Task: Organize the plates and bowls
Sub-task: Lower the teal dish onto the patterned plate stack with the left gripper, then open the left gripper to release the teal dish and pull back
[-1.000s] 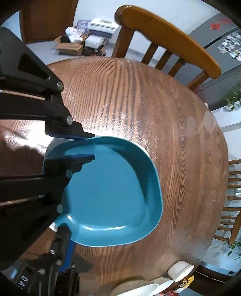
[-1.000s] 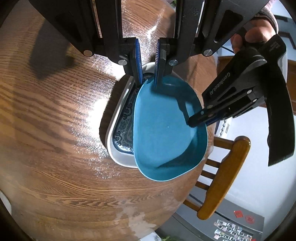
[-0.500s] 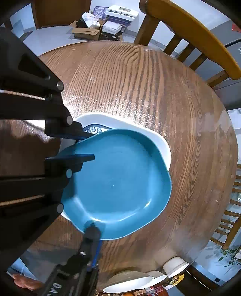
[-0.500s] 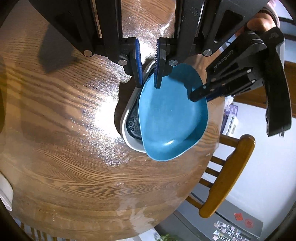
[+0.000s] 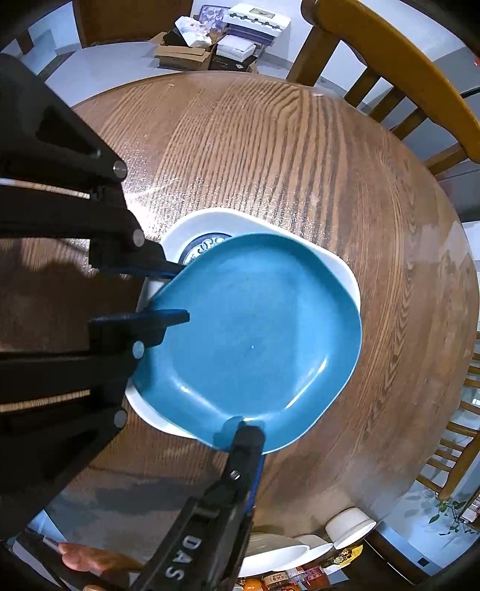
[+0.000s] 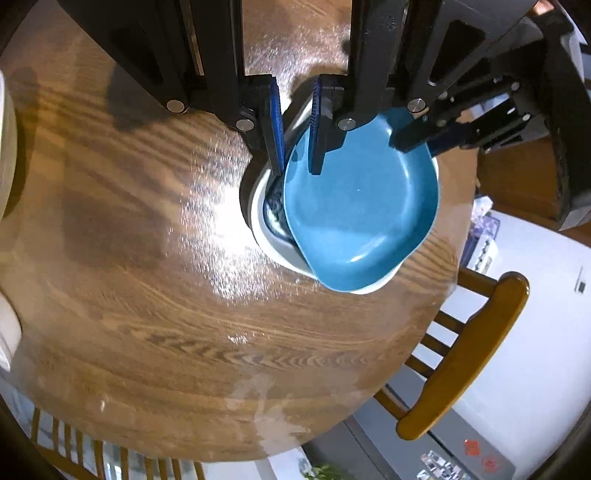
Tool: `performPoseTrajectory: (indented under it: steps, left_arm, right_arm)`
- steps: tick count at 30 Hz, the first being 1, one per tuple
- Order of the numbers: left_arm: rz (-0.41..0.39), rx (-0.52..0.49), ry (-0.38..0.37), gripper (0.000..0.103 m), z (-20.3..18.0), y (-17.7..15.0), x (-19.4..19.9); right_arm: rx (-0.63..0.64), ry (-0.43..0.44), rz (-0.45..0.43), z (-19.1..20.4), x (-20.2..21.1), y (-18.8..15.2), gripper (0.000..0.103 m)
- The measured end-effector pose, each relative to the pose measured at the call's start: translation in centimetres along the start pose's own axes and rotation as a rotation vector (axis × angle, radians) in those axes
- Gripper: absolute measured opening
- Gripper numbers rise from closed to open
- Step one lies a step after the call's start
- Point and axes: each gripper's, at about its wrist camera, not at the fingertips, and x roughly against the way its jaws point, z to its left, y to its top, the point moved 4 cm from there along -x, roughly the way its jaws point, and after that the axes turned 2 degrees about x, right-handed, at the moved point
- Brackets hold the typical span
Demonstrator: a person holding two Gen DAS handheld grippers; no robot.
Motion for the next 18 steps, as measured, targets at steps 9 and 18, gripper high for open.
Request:
performPoseTrajectory:
  steps: [9, 18]
  left_arm:
    - [-0.036, 0.008, -0.006, 0.019, 0.3, -0.4, 1.4]
    - [-0.067, 0.057, -0.026, 0.033, 1.1, -0.5, 2.7]
  right_arm:
    - [0.057, -0.091, -0.049, 0.1, 0.4, 0.9, 0.027]
    - [0.052, -0.075, -0.153, -0.5, 3.4, 1.4, 0.031]
